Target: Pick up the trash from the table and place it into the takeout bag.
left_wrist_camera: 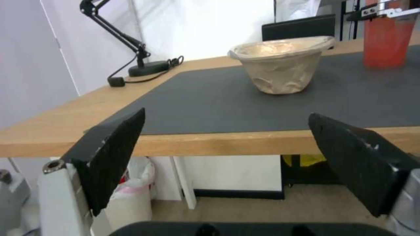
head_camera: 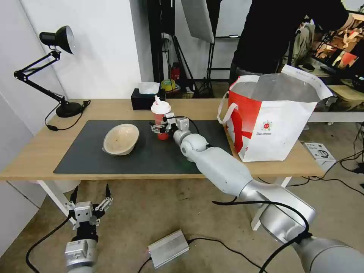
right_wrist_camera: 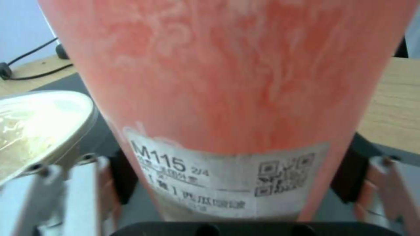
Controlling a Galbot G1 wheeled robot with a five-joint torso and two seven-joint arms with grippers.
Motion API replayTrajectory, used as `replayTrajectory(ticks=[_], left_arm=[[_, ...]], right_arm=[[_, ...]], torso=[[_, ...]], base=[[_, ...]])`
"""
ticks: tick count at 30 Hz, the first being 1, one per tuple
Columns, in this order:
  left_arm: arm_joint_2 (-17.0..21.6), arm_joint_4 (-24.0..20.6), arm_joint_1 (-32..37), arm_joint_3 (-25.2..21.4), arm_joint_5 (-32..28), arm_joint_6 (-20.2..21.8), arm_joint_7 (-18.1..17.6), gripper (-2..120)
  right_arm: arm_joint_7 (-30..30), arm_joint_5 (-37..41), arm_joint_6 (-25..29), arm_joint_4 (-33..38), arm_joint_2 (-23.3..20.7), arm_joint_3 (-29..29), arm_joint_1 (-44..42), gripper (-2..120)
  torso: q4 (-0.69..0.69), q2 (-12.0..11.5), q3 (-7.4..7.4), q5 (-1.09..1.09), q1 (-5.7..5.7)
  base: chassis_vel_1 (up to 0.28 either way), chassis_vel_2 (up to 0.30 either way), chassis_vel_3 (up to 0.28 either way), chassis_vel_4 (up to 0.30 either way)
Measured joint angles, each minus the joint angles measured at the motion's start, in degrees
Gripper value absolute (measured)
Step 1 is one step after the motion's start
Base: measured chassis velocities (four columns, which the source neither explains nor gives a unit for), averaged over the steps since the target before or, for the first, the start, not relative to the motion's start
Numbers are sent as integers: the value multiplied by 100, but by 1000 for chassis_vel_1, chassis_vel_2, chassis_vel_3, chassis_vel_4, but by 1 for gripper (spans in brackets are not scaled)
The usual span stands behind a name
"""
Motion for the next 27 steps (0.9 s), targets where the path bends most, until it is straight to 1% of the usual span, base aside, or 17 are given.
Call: replayTrajectory(ticks=[1,4,5,7,9,10,13,14,17,19,22,27], left_arm=[[0,0,0,0,0,0,0,100],[1,5,-11,2,0,-2,0,100],[1,5,-11,2,0,-2,0,100],[0,9,-20,9,1,-3,1,100],[0,9,-21,10,2,-3,1,100],[-2,10,-23,20,3,-3,1,100],[-3,15,-29,23,5,-3,2,100],[-3,15,-29,23,5,-3,2,100],[0,18,-30,21,6,-3,1,100],[1,21,-32,21,6,-3,2,100],[0,29,-39,21,7,-3,2,100],[6,26,-45,7,6,-3,1,100]], right_arm=[[0,0,0,0,0,0,0,77],[2,-8,12,38,-15,4,-34,62],[2,-8,12,38,-15,4,-34,62],[13,-9,14,103,-48,-1,-67,53],[18,-9,15,118,-54,-5,-76,52],[39,-9,16,194,-84,-24,-112,41],[84,-5,16,281,-125,-38,-144,29],[84,-5,16,281,-125,-38,-144,29],[153,9,-4,392,-186,-66,-162,21],[170,16,-14,435,-202,-73,-169,19],[240,34,-39,576,-262,-116,-177,11],[311,79,-125,819,-431,-198,-174,10]], torso=[[0,0,0,0,0],[0,0,0,0,0],[0,0,0,0,0],[0,0,-1,0,0],[0,0,-1,0,0],[0,0,-1,0,0],[0,0,-1,1,0],[0,0,-1,1,0],[0,0,0,0,0],[-1,0,0,0,0],[0,0,0,0,0],[-1,0,0,0,0]], base=[[0,0,0,0],[0,0,0,0],[0,0,0,0],[0,0,0,0],[0,0,0,0],[0,0,0,0],[0,0,0,0],[0,0,0,0],[0,0,0,0],[0,0,0,0],[0,0,0,0],[0,0,0,0]])
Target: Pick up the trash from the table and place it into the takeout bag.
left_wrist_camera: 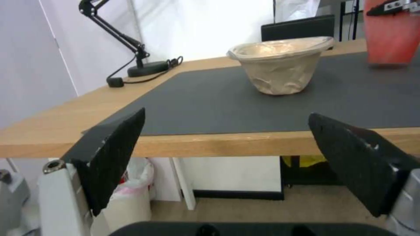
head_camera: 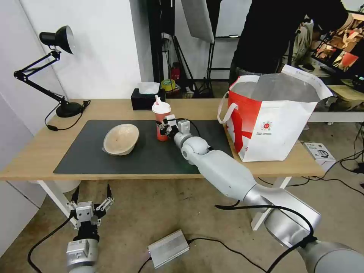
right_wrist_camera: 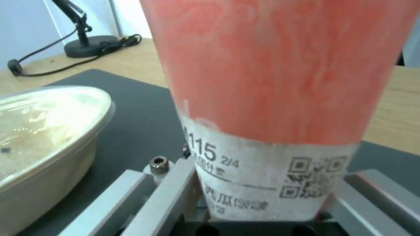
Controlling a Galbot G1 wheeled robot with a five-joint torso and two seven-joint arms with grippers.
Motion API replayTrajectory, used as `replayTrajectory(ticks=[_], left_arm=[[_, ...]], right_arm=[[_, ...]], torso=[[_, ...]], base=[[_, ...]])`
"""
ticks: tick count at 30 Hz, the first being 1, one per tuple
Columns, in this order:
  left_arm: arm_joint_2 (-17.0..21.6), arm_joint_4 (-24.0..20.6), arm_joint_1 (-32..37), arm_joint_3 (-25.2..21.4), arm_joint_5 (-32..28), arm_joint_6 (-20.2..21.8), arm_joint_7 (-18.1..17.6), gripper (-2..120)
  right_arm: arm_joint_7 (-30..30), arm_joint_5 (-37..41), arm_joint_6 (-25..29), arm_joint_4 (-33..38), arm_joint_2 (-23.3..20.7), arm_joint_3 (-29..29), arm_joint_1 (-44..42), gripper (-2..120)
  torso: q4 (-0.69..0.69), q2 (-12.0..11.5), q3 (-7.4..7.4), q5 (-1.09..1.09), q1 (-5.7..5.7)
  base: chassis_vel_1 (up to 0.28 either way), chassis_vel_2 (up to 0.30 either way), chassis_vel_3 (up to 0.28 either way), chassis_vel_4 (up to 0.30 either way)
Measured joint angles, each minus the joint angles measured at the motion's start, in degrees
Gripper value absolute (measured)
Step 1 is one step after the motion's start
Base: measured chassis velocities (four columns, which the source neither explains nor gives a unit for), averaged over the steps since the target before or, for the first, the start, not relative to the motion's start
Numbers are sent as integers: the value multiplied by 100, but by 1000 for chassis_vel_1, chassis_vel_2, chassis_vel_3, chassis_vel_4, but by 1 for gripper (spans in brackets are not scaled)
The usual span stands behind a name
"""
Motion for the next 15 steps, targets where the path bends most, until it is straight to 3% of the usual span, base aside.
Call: replayTrajectory(ticks=[15], left_arm=[[34,-42,-33,-10,-23,2,-1,100]], right_arm=[[286,474,-465,1400,-1057,-472,442,9]], torso=[[0,0,0,0,0]], base=[[0,0,0,0]])
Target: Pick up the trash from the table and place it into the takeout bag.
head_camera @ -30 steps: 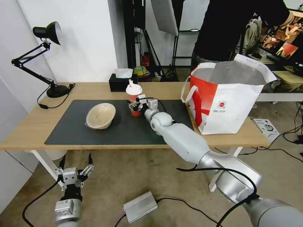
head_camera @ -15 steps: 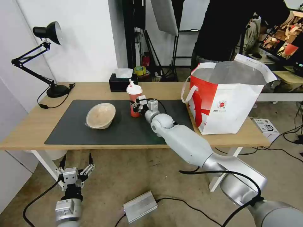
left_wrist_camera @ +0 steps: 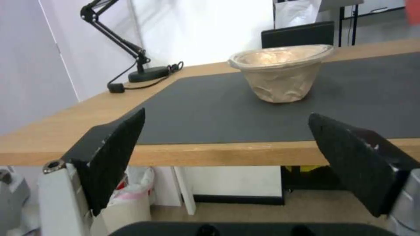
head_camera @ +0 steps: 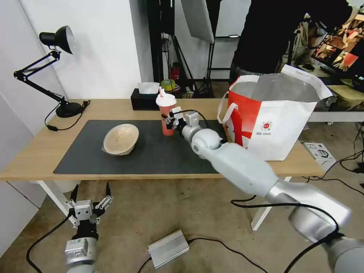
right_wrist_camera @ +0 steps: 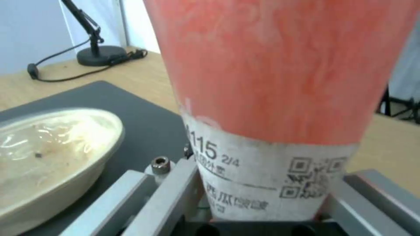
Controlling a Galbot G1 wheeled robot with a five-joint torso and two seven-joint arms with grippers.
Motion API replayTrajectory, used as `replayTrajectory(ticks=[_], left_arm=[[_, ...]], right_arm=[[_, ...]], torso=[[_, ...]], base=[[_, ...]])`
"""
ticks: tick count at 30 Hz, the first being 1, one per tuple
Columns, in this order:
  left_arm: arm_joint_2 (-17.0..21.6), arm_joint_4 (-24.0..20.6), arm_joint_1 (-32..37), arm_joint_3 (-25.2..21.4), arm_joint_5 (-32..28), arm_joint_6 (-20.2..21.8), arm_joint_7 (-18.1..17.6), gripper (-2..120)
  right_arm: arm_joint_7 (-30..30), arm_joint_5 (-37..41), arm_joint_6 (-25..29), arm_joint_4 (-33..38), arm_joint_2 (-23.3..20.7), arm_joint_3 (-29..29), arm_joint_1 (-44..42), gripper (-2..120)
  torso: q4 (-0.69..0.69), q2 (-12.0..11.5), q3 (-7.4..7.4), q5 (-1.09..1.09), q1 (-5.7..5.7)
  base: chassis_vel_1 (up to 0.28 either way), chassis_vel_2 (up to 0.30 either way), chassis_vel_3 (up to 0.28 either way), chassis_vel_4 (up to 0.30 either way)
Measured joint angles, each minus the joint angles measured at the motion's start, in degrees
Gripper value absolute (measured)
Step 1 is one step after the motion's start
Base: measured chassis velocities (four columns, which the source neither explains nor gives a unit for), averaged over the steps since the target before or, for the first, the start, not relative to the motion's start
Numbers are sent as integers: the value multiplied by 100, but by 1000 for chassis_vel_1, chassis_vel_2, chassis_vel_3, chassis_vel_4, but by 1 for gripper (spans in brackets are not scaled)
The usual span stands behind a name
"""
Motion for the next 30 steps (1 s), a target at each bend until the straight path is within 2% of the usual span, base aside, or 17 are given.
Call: replayTrajectory(ticks=[12,17,23,27,30], left_arm=[[58,-20,-12,0,-86,3,-3,100],[90,-45,-28,6,-102,3,-3,100],[88,-48,-46,29,-105,3,-2,100],[103,-76,-51,38,-116,3,-1,100],[115,-87,-52,37,-125,3,-1,100]], right_arm=[[21,355,-335,1282,-999,-396,769,9],[-530,367,-448,1508,-1599,-673,1679,9],[-1123,353,-560,1484,-1926,-704,2302,9],[-1888,209,-689,1288,-2195,-640,2717,9],[-2204,102,-712,1147,-2304,-634,2898,9]], torso=[[0,0,0,0,-1],[0,0,0,0,0],[1,0,0,-1,-1],[0,0,0,0,0],[0,0,0,1,-1]], base=[[0,0,0,0],[0,0,0,0],[0,0,0,0],[0,0,0,0],[0,0,0,0]])
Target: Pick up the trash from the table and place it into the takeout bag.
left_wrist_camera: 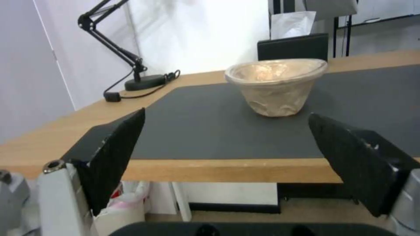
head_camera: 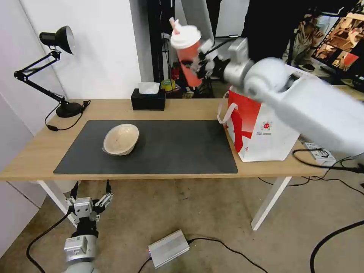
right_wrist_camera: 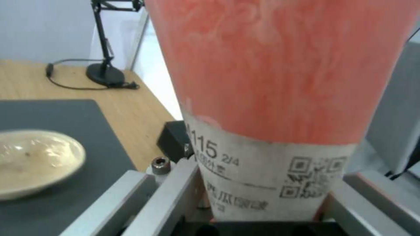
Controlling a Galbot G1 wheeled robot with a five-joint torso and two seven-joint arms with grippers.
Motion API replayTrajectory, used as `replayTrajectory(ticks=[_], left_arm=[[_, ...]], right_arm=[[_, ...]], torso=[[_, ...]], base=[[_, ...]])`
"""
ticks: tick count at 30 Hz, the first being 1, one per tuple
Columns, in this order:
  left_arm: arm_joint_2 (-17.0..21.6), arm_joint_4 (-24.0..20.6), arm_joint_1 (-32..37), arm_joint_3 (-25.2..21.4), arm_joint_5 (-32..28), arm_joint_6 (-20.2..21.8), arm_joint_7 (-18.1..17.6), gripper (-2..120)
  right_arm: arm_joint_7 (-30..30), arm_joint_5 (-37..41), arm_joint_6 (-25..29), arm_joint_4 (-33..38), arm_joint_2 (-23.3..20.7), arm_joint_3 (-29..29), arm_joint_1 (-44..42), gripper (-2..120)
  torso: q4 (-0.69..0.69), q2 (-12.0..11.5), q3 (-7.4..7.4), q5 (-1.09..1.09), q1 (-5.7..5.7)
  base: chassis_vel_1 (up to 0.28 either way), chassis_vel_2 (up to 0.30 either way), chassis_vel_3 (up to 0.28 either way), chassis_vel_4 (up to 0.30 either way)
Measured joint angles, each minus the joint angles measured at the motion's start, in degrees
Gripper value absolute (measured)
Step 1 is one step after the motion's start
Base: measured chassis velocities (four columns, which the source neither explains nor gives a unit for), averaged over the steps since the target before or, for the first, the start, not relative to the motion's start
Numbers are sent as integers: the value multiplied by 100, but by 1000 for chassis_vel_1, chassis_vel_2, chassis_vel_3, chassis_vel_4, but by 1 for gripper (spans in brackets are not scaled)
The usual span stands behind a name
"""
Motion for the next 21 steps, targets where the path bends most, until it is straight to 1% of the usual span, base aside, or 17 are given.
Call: replayTrajectory(ticks=[2,4,7,8,11,15,17,21], left_arm=[[14,-2,-2,-1,-13,0,0,100],[18,-3,-4,-2,-18,0,0,100],[36,-11,-13,-2,-39,0,1,100],[36,-11,-13,-2,-39,0,1,100],[57,-17,-15,-3,-54,0,1,100],[80,-24,-8,-8,-72,1,1,100],[92,-40,2,-9,-80,0,2,100],[93,-48,5,7,-81,1,2,100]], right_arm=[[-213,-101,-2,-177,-93,14,165,9],[-272,-125,-2,-247,-134,24,225,9],[-529,-264,-2,-431,-261,116,353,9],[-529,-264,-2,-431,-261,116,353,9],[-872,-431,2,-575,-374,222,396,9],[-1123,-556,27,-731,-511,254,419,9],[-1363,-748,165,-933,-663,264,410,9],[-1538,-930,272,-1098,-801,266,360,9]], torso=[[0,0,0,-1,0],[1,0,0,-1,0],[0,0,0,-1,0],[0,0,0,-1,0],[1,0,0,-1,0],[0,0,0,0,0],[1,0,0,-2,0],[0,0,0,0,0]], base=[[0,0,0,0],[0,0,0,0],[0,0,0,0],[0,0,0,0],[0,0,0,0],[0,0,0,0],[0,0,0,0],[0,0,0,0]])
